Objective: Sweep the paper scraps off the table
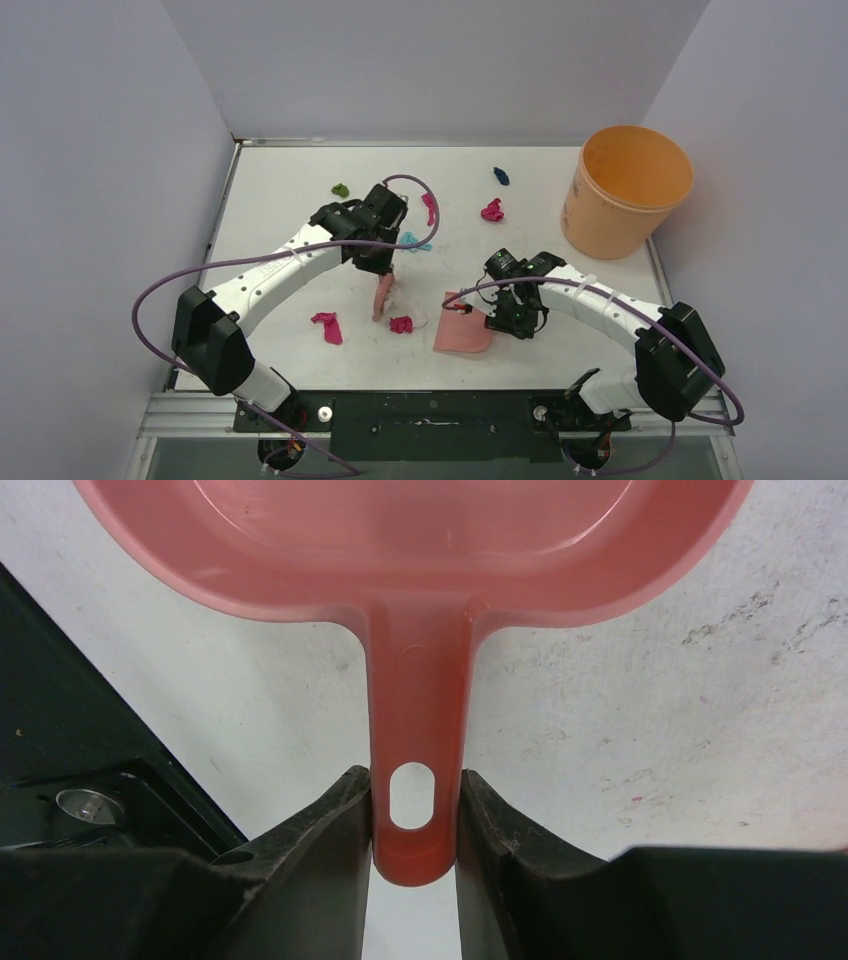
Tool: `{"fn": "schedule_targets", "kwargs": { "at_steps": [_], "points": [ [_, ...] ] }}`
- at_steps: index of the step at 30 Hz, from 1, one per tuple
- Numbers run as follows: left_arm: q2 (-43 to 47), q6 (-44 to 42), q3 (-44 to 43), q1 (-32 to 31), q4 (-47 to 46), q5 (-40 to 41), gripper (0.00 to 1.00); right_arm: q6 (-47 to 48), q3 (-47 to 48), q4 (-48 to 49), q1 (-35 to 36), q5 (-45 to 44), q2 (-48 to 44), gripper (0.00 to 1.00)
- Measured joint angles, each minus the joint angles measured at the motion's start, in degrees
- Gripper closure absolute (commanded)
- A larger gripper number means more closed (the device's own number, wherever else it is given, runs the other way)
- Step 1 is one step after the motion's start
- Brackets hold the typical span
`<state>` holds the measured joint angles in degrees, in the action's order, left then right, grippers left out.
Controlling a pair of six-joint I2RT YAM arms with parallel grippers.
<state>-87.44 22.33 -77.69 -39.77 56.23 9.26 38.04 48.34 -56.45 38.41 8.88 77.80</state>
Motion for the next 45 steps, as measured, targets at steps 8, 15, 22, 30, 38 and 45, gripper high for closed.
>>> {"fn": "schedule_targets", "kwargs": {
  "at_steps": [8, 15, 22, 30, 38, 45],
  "points": [
    [-0.7, 6.19, 0.0, -5.84, -5.01, -5.22, 1.0, -1.7, 0.02, 3.21, 0.33, 0.11, 2.71, 0.9],
    [-1.62, 10.56, -0.76, -9.05, -7.17, -10.78, 1.0, -2.21, 0.04, 4.57, 0.33, 0.63, 2.73, 0.91],
    [0.42, 11.65, -6.21, -9.16, -3.17, -7.56, 1.0, -2.34, -0.83, 6.03, 0.33, 1.75, 0.81, 0.91],
    [7.82, 11.74, -11.61, -9.16, 10.82, 5.05, 1.0, -2.36, -1.46, 7.1, 1.07, 3.58, -0.35, 0.91],
    [8.63, 16.2, -7.39, -8.5, 24.7, 21.9, 1.0, -3.23, -0.87, 8.28, 5.75, 3.76, 1.75, 0.92],
    [7.78, 20.37, 2.8, -6.97, 27.15, 25.11, 1.0, -5.29, 1.79, 9.46, 12.04, 3.48, 5.86, 0.92]
  ]
}}
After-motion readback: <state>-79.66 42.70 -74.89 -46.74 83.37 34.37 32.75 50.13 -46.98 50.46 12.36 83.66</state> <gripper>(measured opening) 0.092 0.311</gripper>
